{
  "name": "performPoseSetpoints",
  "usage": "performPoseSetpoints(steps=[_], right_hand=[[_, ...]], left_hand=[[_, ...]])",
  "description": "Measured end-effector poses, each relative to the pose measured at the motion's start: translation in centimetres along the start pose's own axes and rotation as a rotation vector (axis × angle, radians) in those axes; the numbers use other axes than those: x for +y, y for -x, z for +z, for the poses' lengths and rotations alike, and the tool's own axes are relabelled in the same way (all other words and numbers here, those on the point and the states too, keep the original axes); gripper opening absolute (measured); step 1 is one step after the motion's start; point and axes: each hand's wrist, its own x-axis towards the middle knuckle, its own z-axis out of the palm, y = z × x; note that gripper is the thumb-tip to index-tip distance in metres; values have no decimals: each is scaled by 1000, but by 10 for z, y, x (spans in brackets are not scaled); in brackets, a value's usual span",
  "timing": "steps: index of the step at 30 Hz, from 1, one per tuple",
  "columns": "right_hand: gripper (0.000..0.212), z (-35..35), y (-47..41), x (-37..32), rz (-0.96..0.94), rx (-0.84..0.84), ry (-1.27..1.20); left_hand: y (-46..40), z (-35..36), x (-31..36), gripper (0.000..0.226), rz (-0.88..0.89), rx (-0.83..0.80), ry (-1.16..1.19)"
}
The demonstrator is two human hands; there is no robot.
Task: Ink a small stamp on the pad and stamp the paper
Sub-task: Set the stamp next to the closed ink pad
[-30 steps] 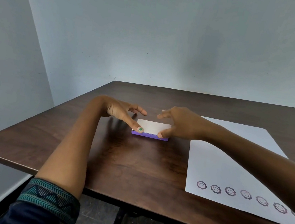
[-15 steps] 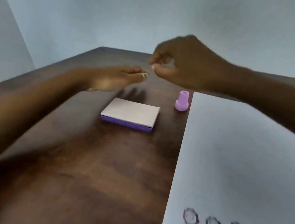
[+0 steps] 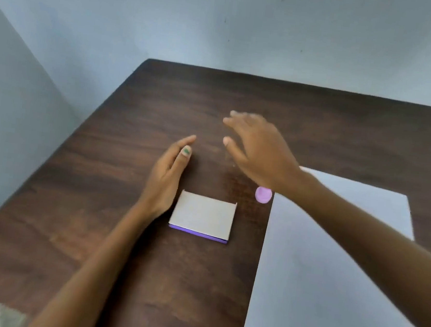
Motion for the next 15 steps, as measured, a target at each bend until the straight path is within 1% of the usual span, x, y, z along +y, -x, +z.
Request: performPoseSetpoints(steps=[3, 4, 6, 8, 10, 13, 15], right_hand=[[42, -19, 16, -20, 101, -61, -40], [41, -26, 22, -27, 118, -85, -44], [39, -38, 35, -40, 141, -128, -66], [38, -48, 50, -53, 154, -171, -96], [37, -53, 65, -62, 189, -199, -122], [41, -56, 81, -67, 306, -250, -177], [46, -53, 88, -67, 358, -305, -186]], left_hand=[[14, -3, 17, 31, -179, 161, 152], [20, -4, 25, 31, -242, 190, 179], [36, -4, 37, 32, -355, 202, 148], [55, -8, 47, 34, -435, 158, 70], [74, -12, 52, 41, -478, 74, -26], [96, -21, 50, 59, -433, -81, -348], [107, -23, 49, 69, -389, -127, -486]])
